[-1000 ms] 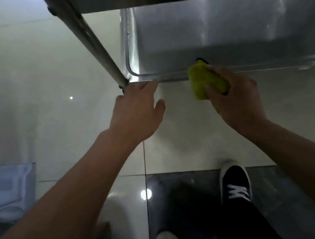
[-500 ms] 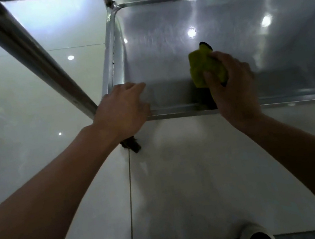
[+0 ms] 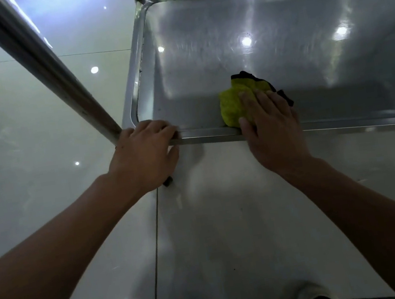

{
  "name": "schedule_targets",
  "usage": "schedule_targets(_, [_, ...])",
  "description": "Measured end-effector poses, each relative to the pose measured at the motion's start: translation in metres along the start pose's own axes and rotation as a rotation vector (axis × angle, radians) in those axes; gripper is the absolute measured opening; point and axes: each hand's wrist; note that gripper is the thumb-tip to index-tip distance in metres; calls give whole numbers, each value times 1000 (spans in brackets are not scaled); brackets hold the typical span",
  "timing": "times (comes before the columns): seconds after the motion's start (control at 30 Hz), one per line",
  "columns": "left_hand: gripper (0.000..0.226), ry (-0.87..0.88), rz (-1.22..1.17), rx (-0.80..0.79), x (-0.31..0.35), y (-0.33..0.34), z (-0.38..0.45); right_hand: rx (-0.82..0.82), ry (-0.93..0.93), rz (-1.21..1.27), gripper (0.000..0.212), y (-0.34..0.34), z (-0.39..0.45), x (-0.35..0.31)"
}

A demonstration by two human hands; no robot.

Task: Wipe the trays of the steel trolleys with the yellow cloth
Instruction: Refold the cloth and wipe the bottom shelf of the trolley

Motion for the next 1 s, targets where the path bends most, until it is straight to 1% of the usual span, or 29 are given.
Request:
schedule_targets(0.1, [39, -109, 71, 40, -3, 7, -11, -5, 10, -30, 53, 4, -3, -5])
schedule_targets(0.17, [42, -149, 77, 47, -4, 12, -16, -5, 16, -41, 53, 6, -4, -7])
schedule_targets(0.4, [59, -215, 37, 11, -5, 21, -26, -35, -37, 6, 56, 12, -1, -32])
schedule_targets(0.53, [64, -207, 41, -8, -4, 22, -29, -82, -137, 31, 58, 24, 14, -67])
schedule_targets(0.6, [60, -196, -6, 13, -5, 22, -29, -120, -198, 49, 57, 31, 24, -84])
schedule_targets(0.7, [49, -196, -133, 61, -10, 21, -29, -161, -302, 119, 58, 41, 41, -104])
schedule_targets(0.77, [46, -206, -169, 58, -14, 21, -30, -187, -360, 172, 59, 46, 52, -115])
schedule_targets(0.83, [46, -231, -189, 54, -16, 21, -31, -225, -356, 205, 59, 50, 62, -122])
schedule_targets(1.0, [47, -255, -157, 46, -13, 22, -32, -236, -368, 197, 59, 52, 64, -122])
Point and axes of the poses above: each hand's wrist, its own z-axis towards the middle knuckle, its own y-axis out of the palm, x = y × z, and after that the axes turned 4 degrees about -y, right-handed
